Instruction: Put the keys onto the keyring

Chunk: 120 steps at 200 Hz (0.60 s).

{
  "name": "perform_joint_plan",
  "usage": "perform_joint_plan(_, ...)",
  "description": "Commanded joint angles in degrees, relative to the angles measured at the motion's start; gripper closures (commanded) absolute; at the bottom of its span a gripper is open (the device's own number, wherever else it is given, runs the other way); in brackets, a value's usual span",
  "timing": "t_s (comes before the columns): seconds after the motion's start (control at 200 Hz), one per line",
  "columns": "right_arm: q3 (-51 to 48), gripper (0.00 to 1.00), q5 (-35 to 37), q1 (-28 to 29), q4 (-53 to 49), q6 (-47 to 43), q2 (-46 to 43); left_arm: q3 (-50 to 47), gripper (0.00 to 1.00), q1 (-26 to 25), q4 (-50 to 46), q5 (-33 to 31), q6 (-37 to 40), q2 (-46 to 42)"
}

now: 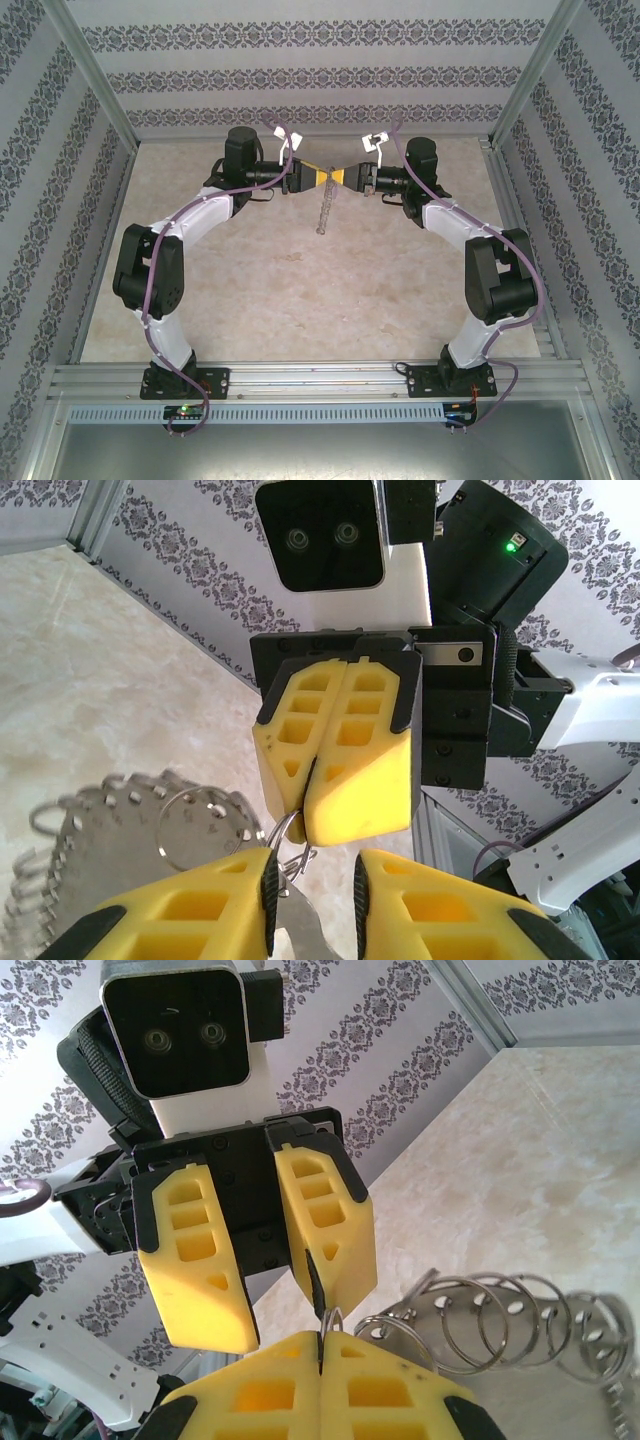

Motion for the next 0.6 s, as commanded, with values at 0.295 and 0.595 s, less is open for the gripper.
perform_joint_plan(0.295,0.9,1.0,-1.6,0.4,2.1,-2.0,0.0,1.9,0.71,-1.1,-5.0,-4.9,6.6,-1.4)
perform_joint_plan(0.595,1.3,1.0,-1.8,0.9,2.4,-1.7,0.4,2.0,0.71,-1.2,-2.2,-3.4,4.1,-1.2)
